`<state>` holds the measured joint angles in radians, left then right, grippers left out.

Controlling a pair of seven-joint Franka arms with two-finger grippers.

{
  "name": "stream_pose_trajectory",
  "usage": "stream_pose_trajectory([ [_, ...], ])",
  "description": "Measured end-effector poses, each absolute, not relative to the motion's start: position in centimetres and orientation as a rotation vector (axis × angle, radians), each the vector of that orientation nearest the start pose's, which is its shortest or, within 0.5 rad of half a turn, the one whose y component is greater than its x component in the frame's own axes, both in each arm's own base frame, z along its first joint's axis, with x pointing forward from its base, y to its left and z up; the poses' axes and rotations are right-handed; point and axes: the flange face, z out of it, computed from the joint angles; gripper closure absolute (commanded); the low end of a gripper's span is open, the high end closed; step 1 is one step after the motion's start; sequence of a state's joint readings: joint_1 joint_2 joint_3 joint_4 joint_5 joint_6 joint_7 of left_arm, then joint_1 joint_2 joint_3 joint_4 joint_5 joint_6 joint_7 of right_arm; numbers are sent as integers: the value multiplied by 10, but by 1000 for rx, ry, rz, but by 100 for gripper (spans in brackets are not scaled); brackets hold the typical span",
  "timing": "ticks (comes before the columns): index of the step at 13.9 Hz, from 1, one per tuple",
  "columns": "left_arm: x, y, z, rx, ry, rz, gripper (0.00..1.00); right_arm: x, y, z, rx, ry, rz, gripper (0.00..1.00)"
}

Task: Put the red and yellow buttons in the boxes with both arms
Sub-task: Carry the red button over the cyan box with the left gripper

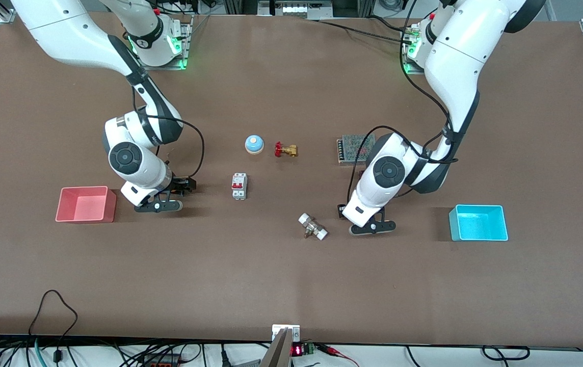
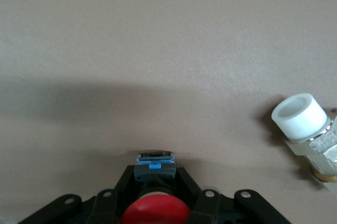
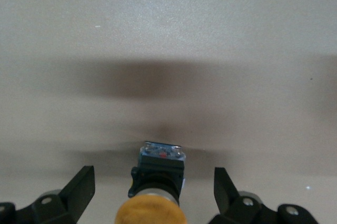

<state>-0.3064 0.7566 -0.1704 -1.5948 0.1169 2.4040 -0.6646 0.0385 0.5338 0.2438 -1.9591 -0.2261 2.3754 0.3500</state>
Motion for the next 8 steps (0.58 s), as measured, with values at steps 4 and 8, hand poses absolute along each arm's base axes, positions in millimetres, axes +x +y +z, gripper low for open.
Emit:
stream_pose_trajectory([
  [4,655,-264,278,-3131,-230,-16,85,584,163,199,-3188,-123,131,59],
  [8,669,-150,352,-3077,-110,105,85,584,163,198,-3188,-128,133,100],
])
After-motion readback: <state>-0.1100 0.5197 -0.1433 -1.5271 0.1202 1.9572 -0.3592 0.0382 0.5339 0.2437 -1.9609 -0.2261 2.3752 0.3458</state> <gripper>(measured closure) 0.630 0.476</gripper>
